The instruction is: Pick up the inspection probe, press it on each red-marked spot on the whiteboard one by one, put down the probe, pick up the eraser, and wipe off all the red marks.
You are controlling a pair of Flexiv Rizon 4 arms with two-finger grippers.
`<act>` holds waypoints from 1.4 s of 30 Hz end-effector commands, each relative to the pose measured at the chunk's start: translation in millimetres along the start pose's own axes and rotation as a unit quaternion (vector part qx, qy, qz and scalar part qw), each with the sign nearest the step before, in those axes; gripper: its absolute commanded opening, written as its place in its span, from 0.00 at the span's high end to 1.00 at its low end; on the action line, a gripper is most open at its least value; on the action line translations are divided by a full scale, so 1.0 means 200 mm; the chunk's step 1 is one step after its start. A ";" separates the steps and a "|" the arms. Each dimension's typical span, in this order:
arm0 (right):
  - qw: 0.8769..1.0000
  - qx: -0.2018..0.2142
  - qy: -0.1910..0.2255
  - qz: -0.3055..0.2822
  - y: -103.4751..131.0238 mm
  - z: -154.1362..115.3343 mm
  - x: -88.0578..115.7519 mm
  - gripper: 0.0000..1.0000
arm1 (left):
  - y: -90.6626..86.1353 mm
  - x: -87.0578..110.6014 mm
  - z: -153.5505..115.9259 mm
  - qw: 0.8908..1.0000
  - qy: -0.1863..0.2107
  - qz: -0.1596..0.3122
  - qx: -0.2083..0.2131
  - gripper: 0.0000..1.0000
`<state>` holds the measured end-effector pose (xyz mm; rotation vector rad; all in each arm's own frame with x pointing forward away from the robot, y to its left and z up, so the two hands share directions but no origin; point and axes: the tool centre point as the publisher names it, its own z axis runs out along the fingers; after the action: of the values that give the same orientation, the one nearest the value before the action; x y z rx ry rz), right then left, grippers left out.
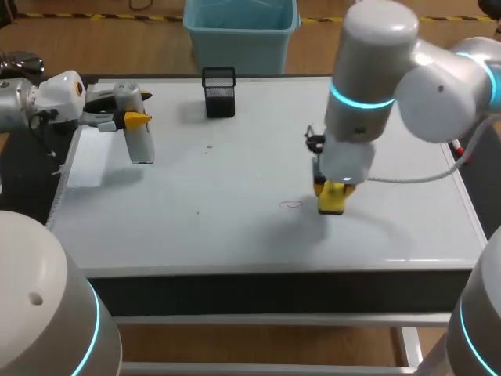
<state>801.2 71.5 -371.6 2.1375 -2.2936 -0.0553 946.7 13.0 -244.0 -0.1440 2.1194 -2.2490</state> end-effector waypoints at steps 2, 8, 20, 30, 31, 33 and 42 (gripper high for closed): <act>1.000 0.008 0.019 -0.007 0.01 0.05 -0.18 1.00 | -0.01 0.01 0.00 1.000 -0.002 0.000 -0.001 1.00; 1.000 0.002 0.018 -0.018 0.01 0.09 -0.30 1.00 | -0.01 0.01 0.00 1.000 -0.002 0.000 -0.001 1.00; 0.999 -0.017 0.011 -0.048 -0.04 0.14 -0.40 1.00 | -0.01 0.01 0.00 1.000 -0.002 0.000 -0.001 1.00; 0.999 -0.013 0.007 -0.049 -0.04 0.16 -0.44 1.00 | -0.01 0.01 0.00 1.000 -0.002 0.000 -0.001 1.00; 0.999 -0.013 0.007 -0.049 -0.04 0.17 -0.45 1.00 | -0.01 0.01 0.00 1.000 -0.002 0.000 -0.001 1.00; 0.999 -0.013 0.007 -0.050 -0.04 0.17 -0.45 1.00 | -0.01 0.01 0.00 1.000 -0.002 0.000 -0.001 1.00; 0.998 -0.012 0.012 -0.057 -0.03 0.21 -0.47 1.00 | -0.01 0.01 0.00 1.000 -0.002 0.000 -0.001 1.00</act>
<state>810.7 162.7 -409.2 2.2443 -2.1481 -0.0651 946.7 13.1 -244.0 -0.1440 2.1194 -2.2489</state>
